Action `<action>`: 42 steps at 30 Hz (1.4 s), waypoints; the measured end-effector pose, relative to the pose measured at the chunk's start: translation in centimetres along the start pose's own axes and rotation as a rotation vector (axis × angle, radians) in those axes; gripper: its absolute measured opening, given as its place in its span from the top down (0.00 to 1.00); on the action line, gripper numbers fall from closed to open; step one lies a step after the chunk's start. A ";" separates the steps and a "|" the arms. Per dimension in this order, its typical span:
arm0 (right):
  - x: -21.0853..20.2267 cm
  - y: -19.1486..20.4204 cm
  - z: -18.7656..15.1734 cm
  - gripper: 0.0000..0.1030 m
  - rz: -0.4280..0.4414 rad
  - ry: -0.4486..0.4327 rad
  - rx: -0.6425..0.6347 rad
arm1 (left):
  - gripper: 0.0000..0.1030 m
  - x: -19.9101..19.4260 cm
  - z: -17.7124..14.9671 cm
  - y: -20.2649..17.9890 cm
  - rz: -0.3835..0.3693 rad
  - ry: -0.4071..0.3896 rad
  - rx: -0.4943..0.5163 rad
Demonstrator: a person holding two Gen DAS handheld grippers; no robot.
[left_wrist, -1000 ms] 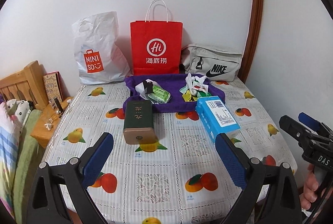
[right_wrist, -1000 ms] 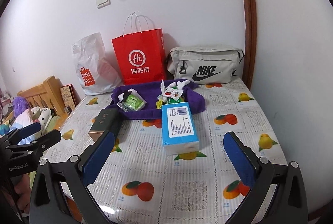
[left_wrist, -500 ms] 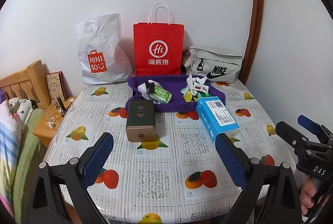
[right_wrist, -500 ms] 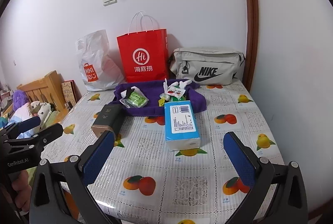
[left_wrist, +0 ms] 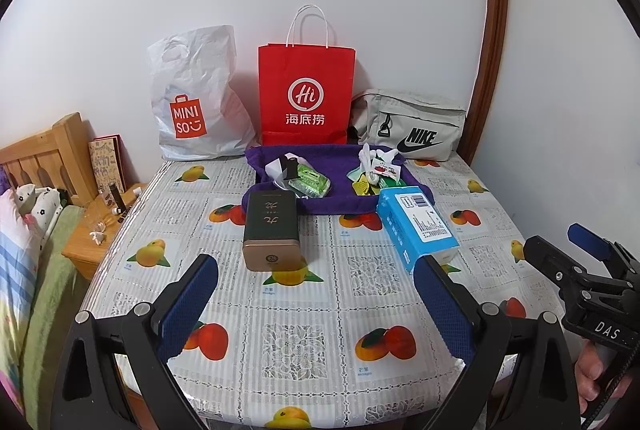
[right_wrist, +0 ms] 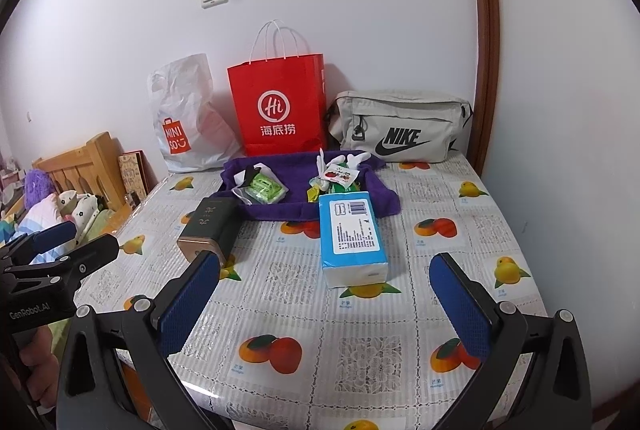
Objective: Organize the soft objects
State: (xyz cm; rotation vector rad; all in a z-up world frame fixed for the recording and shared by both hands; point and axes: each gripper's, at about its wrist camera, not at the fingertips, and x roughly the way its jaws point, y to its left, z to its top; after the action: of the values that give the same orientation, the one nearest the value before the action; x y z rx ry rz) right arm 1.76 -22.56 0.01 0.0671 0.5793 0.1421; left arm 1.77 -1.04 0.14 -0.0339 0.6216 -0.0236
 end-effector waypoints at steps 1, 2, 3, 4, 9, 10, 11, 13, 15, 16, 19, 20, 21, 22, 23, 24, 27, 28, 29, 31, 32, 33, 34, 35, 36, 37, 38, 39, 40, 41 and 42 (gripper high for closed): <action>0.0 0.0 0.0 0.00 0.001 0.000 0.000 | 0.04 0.0 0.0 0.0 0.001 0.000 -0.001; 0.0 0.0 0.0 0.00 0.001 0.000 0.000 | 0.04 0.0 0.0 0.0 0.000 0.001 -0.001; 0.0 0.0 0.0 0.00 0.000 0.000 -0.001 | 0.04 0.0 0.0 0.0 0.001 0.001 -0.001; 0.0 -0.1 0.0 0.00 0.001 -0.001 -0.002 | 0.04 0.0 0.0 0.0 0.000 0.001 0.000; 0.1 -0.1 0.0 0.00 -0.002 -0.003 0.001 | 0.04 0.0 0.0 -0.1 0.001 0.002 -0.001; 0.1 -0.1 -0.1 0.00 -0.003 -0.002 0.003 | 0.04 0.0 -0.1 -0.1 0.001 0.003 -0.002; 0.1 -0.2 -0.1 0.00 -0.003 -0.001 0.004 | 0.04 0.0 -0.1 -0.1 -0.001 0.003 -0.002; 0.1 -0.2 -0.2 0.00 -0.005 -0.001 0.004 | 0.04 0.0 -0.1 -0.1 -0.001 0.002 0.000; 0.1 -0.2 -0.2 0.00 -0.004 -0.002 0.004 | 0.04 0.0 -0.1 -0.2 -0.003 0.003 0.002; 0.1 -0.2 -0.1 0.00 -0.004 -0.002 0.005 | 0.04 0.0 -0.1 -0.2 -0.003 0.002 0.005; 0.1 -0.3 -0.2 0.00 -0.004 -0.002 0.005 | 0.04 0.0 -0.1 -0.3 -0.005 0.003 0.006; 0.1 -0.3 -0.2 0.00 -0.004 -0.002 0.005 | 0.04 -0.1 -0.1 -0.3 -0.004 0.002 0.007; 0.1 -0.3 -0.1 0.00 -0.003 -0.002 0.005 | 0.04 -0.1 -0.1 -0.4 -0.004 0.002 0.008; 0.1 -0.3 -0.1 0.00 -0.003 -0.002 0.004 | 0.04 -0.1 -0.1 -0.3 -0.004 0.002 0.006; 0.1 -0.3 -0.2 0.00 -0.004 -0.002 0.005 | 0.04 -0.1 -0.1 -0.3 -0.004 0.002 0.005; 0.1 -0.4 -0.2 0.00 -0.006 -0.002 0.007 | 0.04 -0.1 -0.1 -0.3 -0.005 0.002 0.005; 0.0 -0.5 -0.2 0.00 -0.004 -0.004 0.012 | 0.04 -0.1 -0.1 -0.3 -0.004 0.002 0.004; -0.1 -0.4 -0.2 0.00 -0.004 -0.004 0.012 | 0.04 -0.1 -0.2 -0.4 -0.005 0.002 0.004; 0.0 -0.4 -0.2 0.00 -0.005 -0.002 0.008 | 0.04 -0.2 -0.1 -0.3 -0.004 0.001 0.004; -0.1 -0.4 -0.3 0.00 -0.007 -0.002 0.008 | 0.04 -0.2 -0.2 -0.3 -0.005 0.002 0.004; -0.1 -0.4 -0.3 0.00 -0.007 -0.001 0.009 | 0.04 -0.1 -0.2 -0.3 -0.004 0.002 0.003; -0.1 -0.4 -0.3 0.00 -0.005 0.000 0.009 | 0.04 -0.2 -0.2 -0.3 -0.003 0.001 0.002; -0.2 -0.3 -0.3 0.00 -0.004 0.000 0.011 | 0.04 -0.2 -0.2 -0.3 -0.005 0.001 0.003; -0.2 -0.3 -0.3 0.00 0.000 0.000 0.012 | 0.04 -0.2 -0.2 -0.3 -0.004 0.000 0.003; -0.3 -0.3 -0.3 0.00 0.001 0.001 0.013 | 0.04 -0.2 -0.2 -0.3 -0.004 0.001 0.002; -0.3 -0.3 -0.3 0.00 -0.001 0.001 0.012 | 0.04 -0.2 -0.2 -0.3 -0.005 0.000 0.003; -0.3 -0.3 -0.4 0.00 -0.004 0.000 0.011 | 0.04 -0.2 -0.2 -0.2 -0.005 0.001 0.004; -0.3 -0.3 -0.4 0.00 -0.005 -0.001 0.012 | 0.04 -0.2 -0.2 -0.3 -0.005 0.001 0.003; -0.4 -0.2 -0.4 0.00 -0.004 -0.001 0.013 | 0.04 -0.2 -0.2 -0.3 -0.005 0.000 0.002; -0.4 -0.2 -0.4 0.00 -0.002 -0.002 0.014 | 0.04 -0.2 -0.2 -0.2 -0.006 0.001 0.003; -0.5 -0.2 -0.4 0.00 -0.002 -0.003 0.014 | 0.04 -0.2 -0.2 -0.2 -0.006 0.000 0.003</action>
State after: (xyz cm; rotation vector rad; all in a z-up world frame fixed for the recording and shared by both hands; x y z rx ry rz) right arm 1.18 -22.78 -0.07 0.0802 0.5769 0.1359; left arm 1.46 -1.26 0.07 -0.0330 0.6216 -0.0301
